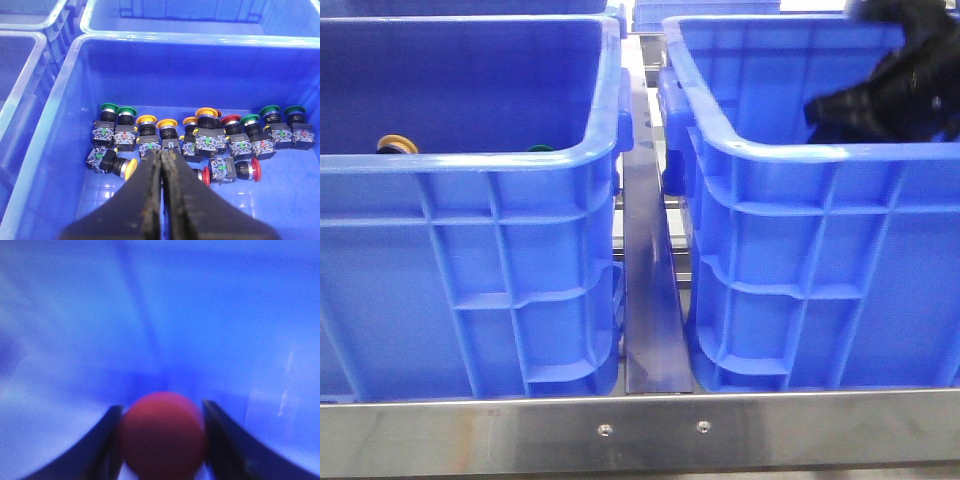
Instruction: Pick red and yellow buttons and place in box
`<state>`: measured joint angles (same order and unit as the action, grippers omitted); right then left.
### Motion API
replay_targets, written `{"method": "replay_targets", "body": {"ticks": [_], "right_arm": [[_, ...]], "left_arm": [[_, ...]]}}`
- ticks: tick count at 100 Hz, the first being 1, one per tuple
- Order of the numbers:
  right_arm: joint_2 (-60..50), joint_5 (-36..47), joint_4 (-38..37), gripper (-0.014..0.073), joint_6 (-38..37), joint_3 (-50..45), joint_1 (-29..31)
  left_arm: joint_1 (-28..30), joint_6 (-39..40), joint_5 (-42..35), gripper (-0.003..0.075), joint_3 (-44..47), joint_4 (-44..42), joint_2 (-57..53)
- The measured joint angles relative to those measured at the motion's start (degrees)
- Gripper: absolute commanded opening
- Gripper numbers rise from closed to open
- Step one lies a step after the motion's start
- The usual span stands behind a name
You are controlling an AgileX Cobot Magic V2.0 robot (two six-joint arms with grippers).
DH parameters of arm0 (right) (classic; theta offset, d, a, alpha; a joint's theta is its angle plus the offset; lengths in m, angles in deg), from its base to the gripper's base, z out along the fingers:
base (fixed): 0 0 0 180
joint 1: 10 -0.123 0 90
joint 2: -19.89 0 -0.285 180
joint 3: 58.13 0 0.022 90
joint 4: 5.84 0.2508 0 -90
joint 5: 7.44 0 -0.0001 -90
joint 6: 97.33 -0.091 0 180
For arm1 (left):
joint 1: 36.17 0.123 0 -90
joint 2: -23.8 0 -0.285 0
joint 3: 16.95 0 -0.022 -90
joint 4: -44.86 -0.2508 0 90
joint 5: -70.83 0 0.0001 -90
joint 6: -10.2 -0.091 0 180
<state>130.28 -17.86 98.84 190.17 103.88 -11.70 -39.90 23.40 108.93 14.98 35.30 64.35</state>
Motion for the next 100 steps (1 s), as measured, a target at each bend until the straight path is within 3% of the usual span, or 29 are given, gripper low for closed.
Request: {"method": "replay_targets", "body": {"ticks": [16, 50, 100], "right_arm": [[-0.49, 0.43, 0.00, 0.0616, 0.09, -0.31, 0.00], [-9.92, 1.87, 0.00, 0.0617, -0.03, -3.39, 0.00], [-44.36, 2.83, 0.00, 0.0611, -2.47, -21.19, 0.00]], "left_arm": [[0.00, 0.00, 0.00, -0.0020, 0.00, 0.00, 0.00], [0.00, 0.00, 0.00, -0.0020, 0.00, 0.00, 0.00], [0.00, 0.00, 0.00, -0.0020, 0.00, 0.00, 0.00]]}}
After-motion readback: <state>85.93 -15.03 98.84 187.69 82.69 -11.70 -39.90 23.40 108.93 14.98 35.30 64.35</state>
